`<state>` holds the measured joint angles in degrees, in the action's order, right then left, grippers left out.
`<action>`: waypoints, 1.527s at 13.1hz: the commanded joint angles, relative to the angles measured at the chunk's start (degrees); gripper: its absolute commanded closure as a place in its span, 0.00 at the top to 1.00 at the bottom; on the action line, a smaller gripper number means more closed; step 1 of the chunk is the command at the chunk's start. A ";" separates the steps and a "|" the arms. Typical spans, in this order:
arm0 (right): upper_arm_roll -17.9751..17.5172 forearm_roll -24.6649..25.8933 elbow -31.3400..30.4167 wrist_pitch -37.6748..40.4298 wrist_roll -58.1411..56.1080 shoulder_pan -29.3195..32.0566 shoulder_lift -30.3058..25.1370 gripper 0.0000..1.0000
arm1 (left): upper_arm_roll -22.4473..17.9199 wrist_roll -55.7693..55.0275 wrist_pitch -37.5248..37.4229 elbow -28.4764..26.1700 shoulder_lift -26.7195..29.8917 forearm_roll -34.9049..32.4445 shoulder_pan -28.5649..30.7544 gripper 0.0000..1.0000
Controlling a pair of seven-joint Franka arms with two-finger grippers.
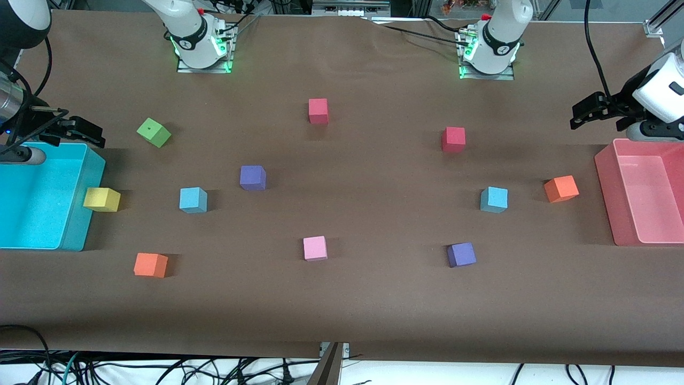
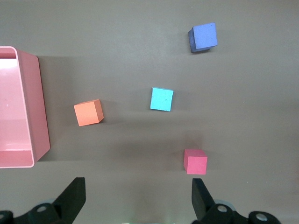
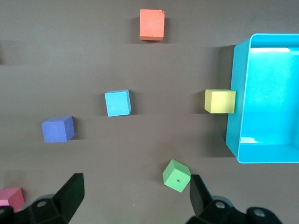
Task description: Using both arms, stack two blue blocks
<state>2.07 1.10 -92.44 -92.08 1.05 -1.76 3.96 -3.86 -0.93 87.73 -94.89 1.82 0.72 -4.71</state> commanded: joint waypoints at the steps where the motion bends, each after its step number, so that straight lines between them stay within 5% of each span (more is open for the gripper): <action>1: 0.04 -0.14 -0.55 0.32 0.09 0.09 -0.98 1.00 | 0.17 -0.04 -1.07 1.55 -1.12 0.07 0.23 1.00; 20: -0.05 0.04 -0.46 0.85 -0.79 0.09 -1.06 1.00 | -0.45 0.66 1.04 2.25 -1.56 0.07 0.93 1.00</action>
<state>2.07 1.10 -92.44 -91.78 1.06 -1.76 3.95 -4.48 -0.88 88.89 -93.90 0.34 0.72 -4.33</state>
